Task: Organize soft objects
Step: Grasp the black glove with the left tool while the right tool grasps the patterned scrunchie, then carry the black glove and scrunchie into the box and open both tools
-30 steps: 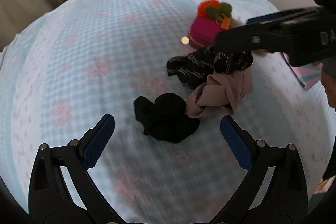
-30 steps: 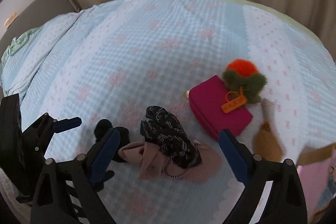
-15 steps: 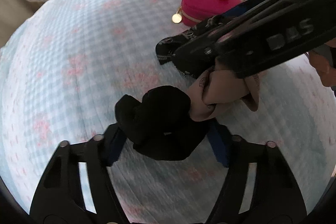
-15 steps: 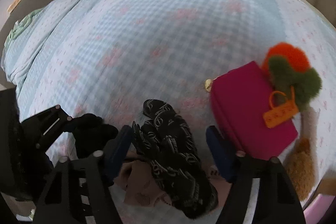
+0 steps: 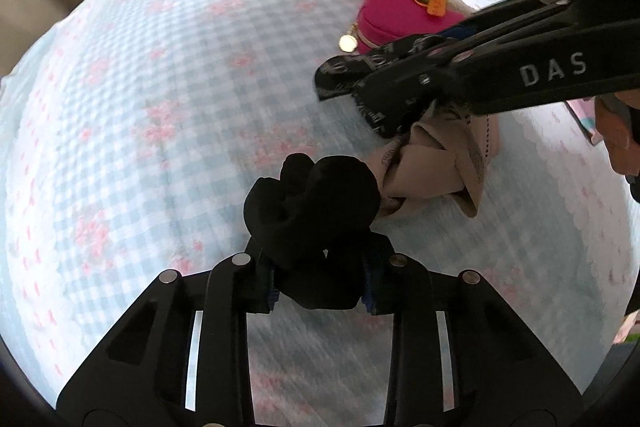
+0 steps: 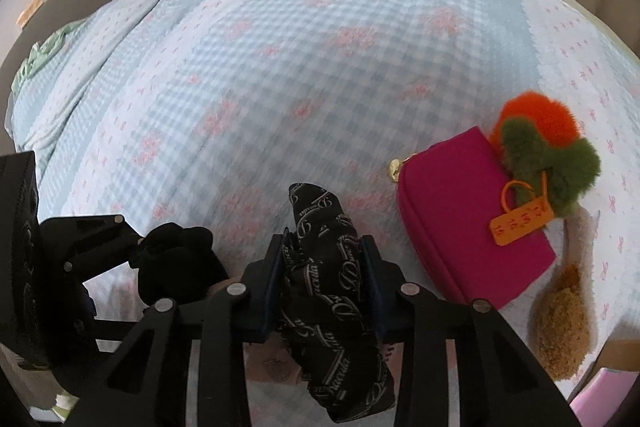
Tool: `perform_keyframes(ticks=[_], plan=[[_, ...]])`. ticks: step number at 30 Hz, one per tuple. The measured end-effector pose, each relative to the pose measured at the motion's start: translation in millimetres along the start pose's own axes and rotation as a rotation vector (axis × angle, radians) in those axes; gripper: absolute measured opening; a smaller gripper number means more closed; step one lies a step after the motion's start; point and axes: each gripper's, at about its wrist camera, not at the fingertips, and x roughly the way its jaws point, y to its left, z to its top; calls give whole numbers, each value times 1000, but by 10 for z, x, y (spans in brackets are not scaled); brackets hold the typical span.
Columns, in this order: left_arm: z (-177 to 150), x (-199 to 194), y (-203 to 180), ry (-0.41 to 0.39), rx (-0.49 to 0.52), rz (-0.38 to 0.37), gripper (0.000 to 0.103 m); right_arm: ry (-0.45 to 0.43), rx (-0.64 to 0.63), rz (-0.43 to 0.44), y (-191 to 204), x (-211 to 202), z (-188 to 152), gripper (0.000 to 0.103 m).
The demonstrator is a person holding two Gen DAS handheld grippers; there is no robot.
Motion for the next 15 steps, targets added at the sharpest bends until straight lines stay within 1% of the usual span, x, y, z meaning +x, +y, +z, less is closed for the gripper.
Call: perform_keyframes(ticks=[6, 10, 15], plan=[[63, -283, 174, -10, -103, 10, 27, -33, 40, 8, 41, -289, 39, 33], [192, -626, 188, -37, -143, 28, 27, -60, 53, 10, 108, -631, 77, 33], [415, -1183, 60, -82, -156, 52, 27, -102, 56, 2, 185, -1227, 132, 33]])
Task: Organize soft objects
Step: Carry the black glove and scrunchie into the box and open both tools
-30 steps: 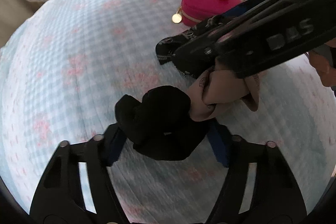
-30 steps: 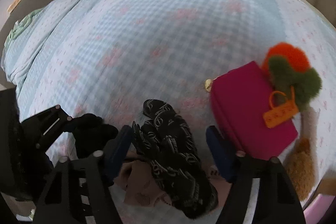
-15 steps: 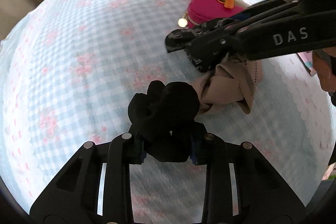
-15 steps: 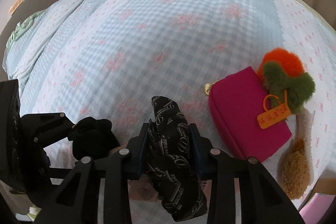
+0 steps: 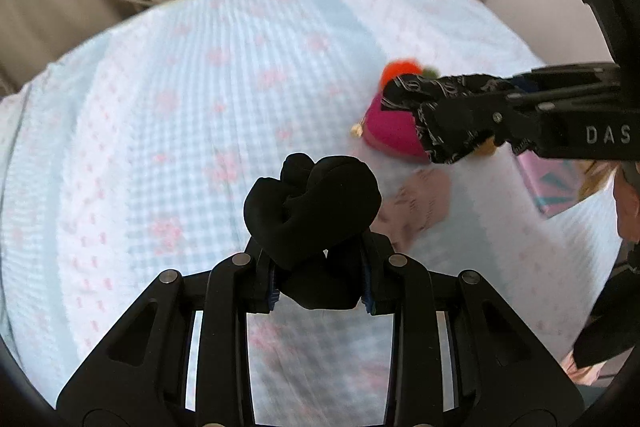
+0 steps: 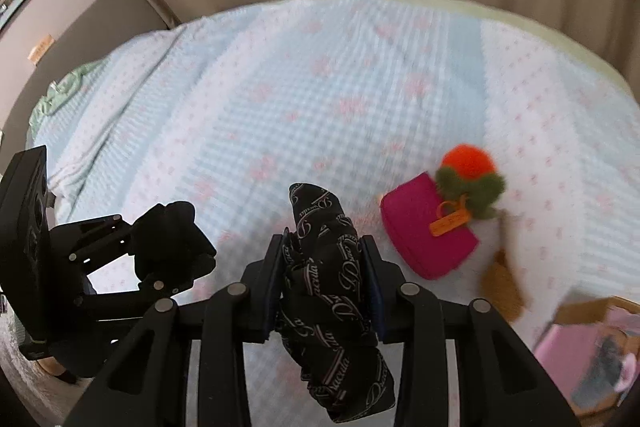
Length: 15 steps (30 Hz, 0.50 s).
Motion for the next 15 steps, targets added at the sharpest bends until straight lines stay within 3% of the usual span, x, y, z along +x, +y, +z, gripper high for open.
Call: perform_keyframes(ticks=[10, 15], plan=[[416, -1144, -485, -80, -130, 10, 27, -117, 77, -59, 12, -1444, -110, 33], [537, -1491, -867, -99, -208, 13, 27, -156, 119, -101, -105, -1973, -278, 33]])
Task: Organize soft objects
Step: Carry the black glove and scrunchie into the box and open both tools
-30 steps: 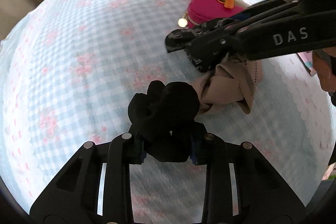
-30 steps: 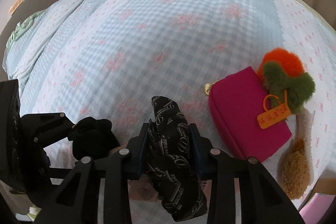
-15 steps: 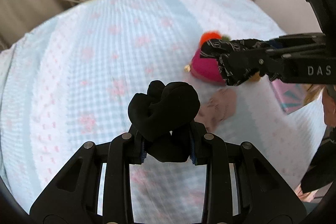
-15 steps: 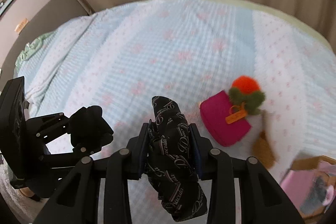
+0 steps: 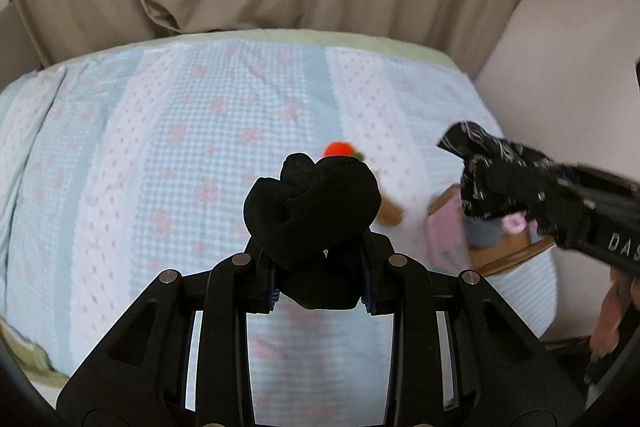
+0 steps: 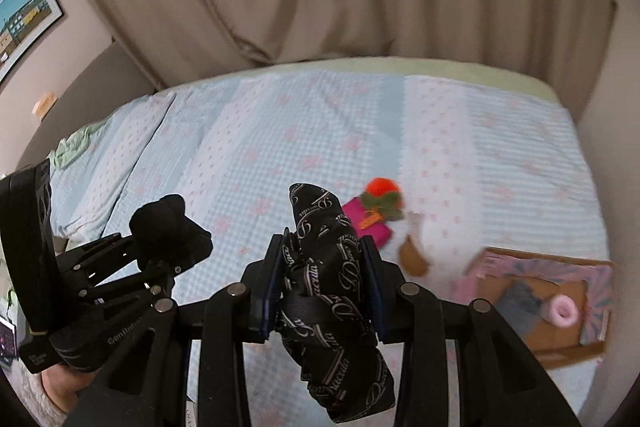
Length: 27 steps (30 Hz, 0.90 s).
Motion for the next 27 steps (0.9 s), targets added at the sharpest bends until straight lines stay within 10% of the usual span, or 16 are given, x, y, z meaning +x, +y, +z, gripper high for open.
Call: perform_keyframes(ticks=[12, 27], plan=[[181, -195, -1059, -49, 10, -43, 27, -75, 151, -74, -1086, -828, -255, 33], [9, 800, -2918, 105, 108, -180, 27, 12, 313, -221, -2730, -945, -635, 33]])
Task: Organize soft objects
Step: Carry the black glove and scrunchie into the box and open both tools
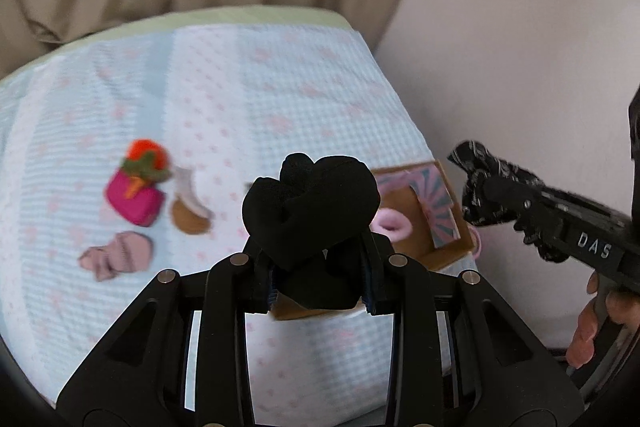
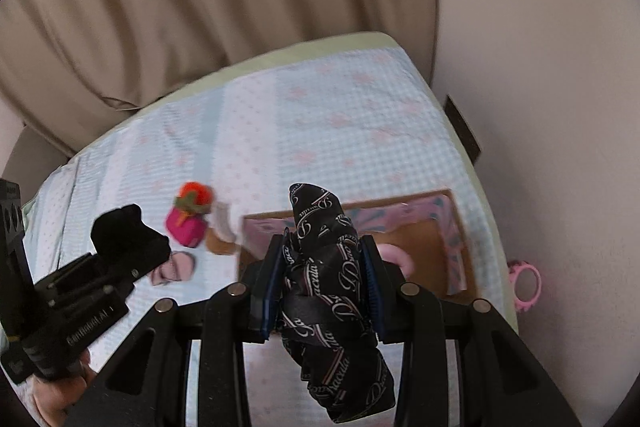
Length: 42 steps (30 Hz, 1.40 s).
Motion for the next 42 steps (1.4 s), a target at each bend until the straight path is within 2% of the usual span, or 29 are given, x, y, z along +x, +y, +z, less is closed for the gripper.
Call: perform_keyframes(ticks=[8, 12, 16, 21, 23, 24, 25, 26, 27, 28, 31, 36, 42], plan=[[-85, 982, -606, 151, 26, -24, 27, 76, 66, -30, -667, 535, 67, 33], [-179, 1453, -719, 222, 32, -19, 27, 125, 101, -30, -910, 859, 42, 33], [-269, 1783, -630, 291, -9, -24, 27, 180, 109, -38, -1079, 1160, 0, 33], [-322, 1993, -647, 332, 16, -24, 28, 222, 96, -30, -1156, 1372, 10, 33], [-303, 1983, -695, 317, 45, -23, 51, 242, 103, -7, -1191, 1443, 23, 35], [-295, 1968, -714, 315, 64, -19, 90, 245, 105, -2, -1190, 1459, 20, 45], [-285, 1962, -712, 317, 72, -15, 102, 240, 106, 6, -1192, 1465, 24, 57], [-284, 1938, -705, 318, 79, -9, 103, 226, 108, 20, -1187, 1455, 26, 67], [-281, 1916, -694, 308, 78, -11, 103, 215, 111, 36, -1187, 1442, 22, 90], [-286, 1887, -658, 308, 69, -17, 103, 208, 114, 48, -1185, 1434, 17, 103], [-301, 1852, -565, 314, 42, -4, 103, 177, 118, 55, -1176, 1391, -26, 103], [-331, 1791, -511, 316, 15, 9, 103, 204, 99, 49, -1116, 1415, -57, 103], [-285, 1592, -510, 280, 18, 16, 103, 176, 78, 46, -1023, 1289, 4, 103]])
